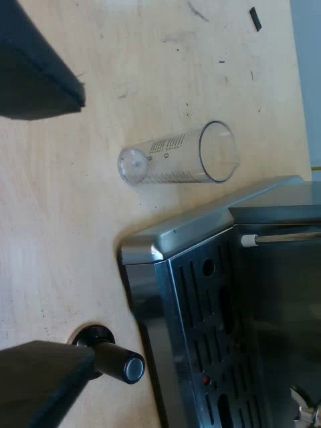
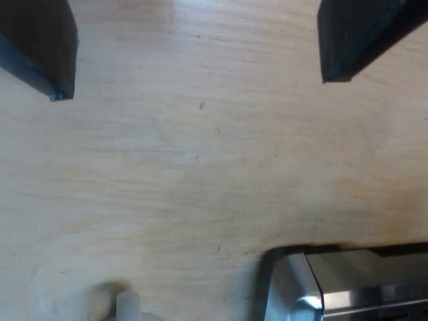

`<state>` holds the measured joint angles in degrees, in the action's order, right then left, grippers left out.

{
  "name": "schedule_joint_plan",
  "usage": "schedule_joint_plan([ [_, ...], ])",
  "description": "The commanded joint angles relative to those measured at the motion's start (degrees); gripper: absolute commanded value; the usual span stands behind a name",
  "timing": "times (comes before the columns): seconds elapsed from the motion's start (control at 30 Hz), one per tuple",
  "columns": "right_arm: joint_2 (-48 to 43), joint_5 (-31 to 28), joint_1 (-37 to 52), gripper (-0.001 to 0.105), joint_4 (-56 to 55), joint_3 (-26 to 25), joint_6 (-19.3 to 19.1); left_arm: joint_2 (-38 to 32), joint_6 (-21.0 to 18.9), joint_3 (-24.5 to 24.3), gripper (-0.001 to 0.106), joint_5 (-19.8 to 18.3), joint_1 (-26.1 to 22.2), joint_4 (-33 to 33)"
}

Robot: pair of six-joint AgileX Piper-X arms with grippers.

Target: Pour the beans into the coffee machine

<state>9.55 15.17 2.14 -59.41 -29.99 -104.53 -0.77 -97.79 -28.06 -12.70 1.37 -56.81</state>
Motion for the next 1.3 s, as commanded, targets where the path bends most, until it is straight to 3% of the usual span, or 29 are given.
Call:
schedule_joint_plan([
  [0.03,-3.57,0.42,0.18,0.079,0.09,-0.31,-0.23,-2.13,-0.03,-0.28,0.07,0.13,0.23,0.68],
  [0.23,-12.86,0.08,0.18,0.079,0.19,-0.31,-0.23,-2.13,-0.03,-0.28,0.07,0.13,0.23,0.68],
  [1.3,-12.59,-1.62,0.36,0.079,0.51,-0.53,-0.23,-2.13,-0.03,-0.28,0.07,0.13,0.23,0.68],
])
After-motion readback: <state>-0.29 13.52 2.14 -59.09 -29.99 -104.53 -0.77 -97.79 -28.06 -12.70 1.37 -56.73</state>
